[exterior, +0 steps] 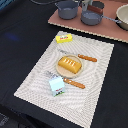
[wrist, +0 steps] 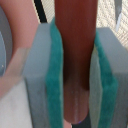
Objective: Interact with the objects in diverse but meaningful ways.
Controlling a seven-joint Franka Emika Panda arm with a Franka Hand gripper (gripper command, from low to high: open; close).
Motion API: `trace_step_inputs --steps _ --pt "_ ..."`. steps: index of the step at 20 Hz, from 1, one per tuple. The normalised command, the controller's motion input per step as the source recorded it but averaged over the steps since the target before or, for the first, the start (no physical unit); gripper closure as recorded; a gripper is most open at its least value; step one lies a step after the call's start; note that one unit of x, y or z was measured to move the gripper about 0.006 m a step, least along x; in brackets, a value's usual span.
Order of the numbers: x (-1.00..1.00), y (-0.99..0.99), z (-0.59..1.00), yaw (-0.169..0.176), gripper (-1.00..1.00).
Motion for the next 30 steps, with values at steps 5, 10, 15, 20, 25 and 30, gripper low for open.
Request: trace_step_inputs --steps 5,10,15,20,25,30 --pt "-0.44 0.47 0.00 0.062 1.00" --pt "-0.39 0.44 0.00 0.056 1.00" --pt "-0.14 0.42 -0.05 0.068 1.00" --pt "0.04 0.39 -0.11 0.059 1.00" --pt "0.19 0.39 -0.13 0.052 1.00" --pt "0.23 0.39 -0.12 0.047 1.00"
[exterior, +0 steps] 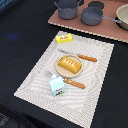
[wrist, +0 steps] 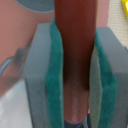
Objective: Interact with the objects in diverse but meaningful ways.
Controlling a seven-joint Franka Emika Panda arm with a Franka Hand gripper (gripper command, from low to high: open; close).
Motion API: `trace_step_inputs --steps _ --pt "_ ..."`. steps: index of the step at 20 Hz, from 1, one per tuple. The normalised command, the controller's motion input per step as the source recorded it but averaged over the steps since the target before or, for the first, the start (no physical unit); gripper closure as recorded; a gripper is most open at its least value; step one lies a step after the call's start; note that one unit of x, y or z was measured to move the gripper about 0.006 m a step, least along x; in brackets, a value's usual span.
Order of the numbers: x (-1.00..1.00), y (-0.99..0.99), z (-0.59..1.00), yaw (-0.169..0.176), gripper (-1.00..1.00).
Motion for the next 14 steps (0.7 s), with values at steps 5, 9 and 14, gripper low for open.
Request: trace_step_inputs --steps 5,9,14 --pt "0.34 0.34 -0.10 0.028 1.00" --pt "0.44 0.27 -0.08 0.020 1.00" --pt "0.56 0.18 0.00 0.000 1.00"
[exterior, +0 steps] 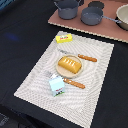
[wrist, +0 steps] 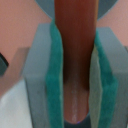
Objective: Interact with the objects in diverse but meaningful ways.
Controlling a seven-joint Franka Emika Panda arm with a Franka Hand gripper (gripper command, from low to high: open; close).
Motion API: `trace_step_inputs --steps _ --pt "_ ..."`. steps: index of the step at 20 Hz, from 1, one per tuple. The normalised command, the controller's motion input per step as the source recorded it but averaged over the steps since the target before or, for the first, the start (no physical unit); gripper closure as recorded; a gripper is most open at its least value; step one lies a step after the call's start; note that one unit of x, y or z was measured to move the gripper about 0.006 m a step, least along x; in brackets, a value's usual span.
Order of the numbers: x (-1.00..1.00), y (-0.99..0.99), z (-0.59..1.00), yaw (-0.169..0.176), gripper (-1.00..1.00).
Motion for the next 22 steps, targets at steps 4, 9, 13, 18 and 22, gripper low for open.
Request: trace_step_inputs --steps 4,9,13,18,22 --pt "0.58 0.22 0.00 0.000 1.00" --pt "0.46 0.24 0.00 0.000 1.00" --pt "0.33 0.24 0.00 0.000 1.00" --pt "0.24 0.22 0.09 0.000 -1.00" --pt "0.17 0.19 0.18 0.000 -1.00"
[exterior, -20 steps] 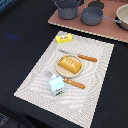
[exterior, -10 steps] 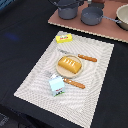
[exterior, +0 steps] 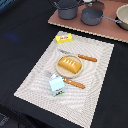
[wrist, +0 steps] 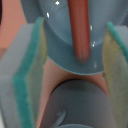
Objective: Interact with the objects in diverse but meaningful ways.
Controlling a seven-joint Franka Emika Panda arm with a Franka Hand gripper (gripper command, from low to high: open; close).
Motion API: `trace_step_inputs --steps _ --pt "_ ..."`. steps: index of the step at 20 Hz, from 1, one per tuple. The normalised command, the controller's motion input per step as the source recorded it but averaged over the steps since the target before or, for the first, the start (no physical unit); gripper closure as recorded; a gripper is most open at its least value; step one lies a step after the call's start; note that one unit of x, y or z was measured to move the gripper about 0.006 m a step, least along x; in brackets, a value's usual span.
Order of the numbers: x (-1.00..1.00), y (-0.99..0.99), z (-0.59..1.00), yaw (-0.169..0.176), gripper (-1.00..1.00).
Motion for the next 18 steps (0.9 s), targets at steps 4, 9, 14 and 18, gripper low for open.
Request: trace_step_inputs --steps 4,9,14,18 --pt "0.05 0.05 0.20 0.000 -1.00" --pt "-0.17 -0.49 0.11 0.000 -1.00" --pt "-0.43 -0.83 0.01 0.000 -1.00" --pt "-0.50 -0.81 0.00 0.000 -1.00"
